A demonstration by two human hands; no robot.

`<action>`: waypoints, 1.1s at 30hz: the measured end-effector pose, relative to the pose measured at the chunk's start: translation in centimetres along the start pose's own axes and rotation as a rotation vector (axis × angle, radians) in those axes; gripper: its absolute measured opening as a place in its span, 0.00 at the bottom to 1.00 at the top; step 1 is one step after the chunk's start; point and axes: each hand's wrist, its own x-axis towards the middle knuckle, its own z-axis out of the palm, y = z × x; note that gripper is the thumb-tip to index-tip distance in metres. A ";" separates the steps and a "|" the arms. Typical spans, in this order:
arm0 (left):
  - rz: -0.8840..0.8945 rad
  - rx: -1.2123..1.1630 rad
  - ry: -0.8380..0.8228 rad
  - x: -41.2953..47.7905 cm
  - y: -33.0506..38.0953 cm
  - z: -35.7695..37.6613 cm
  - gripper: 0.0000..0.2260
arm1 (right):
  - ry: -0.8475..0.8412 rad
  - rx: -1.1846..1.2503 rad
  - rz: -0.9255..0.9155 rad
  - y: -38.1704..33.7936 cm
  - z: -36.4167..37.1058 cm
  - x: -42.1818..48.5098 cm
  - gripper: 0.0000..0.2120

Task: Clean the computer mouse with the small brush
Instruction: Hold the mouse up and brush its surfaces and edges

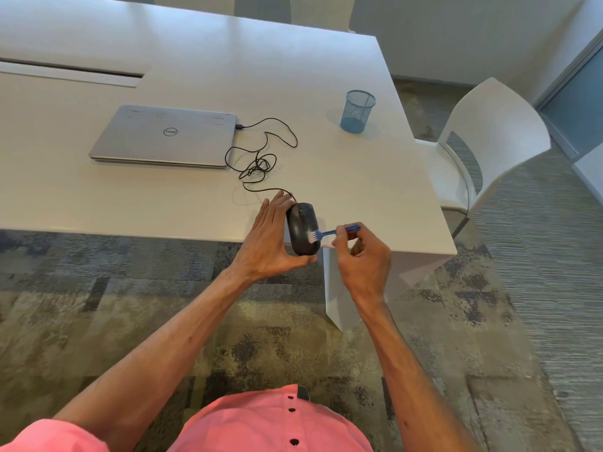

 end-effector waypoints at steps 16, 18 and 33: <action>0.053 0.015 -0.019 -0.1 -1.0 0.5 0.60 | -0.002 0.191 0.243 -0.5 1.6 1.4 0.13; 0.057 0.018 -0.020 -0.2 -1.2 0.5 0.60 | 0.019 0.150 0.270 0.1 1.5 1.4 0.15; 0.016 -0.052 -0.048 -0.2 -1.3 0.5 0.57 | -0.090 0.535 0.262 0.1 -0.5 0.9 0.11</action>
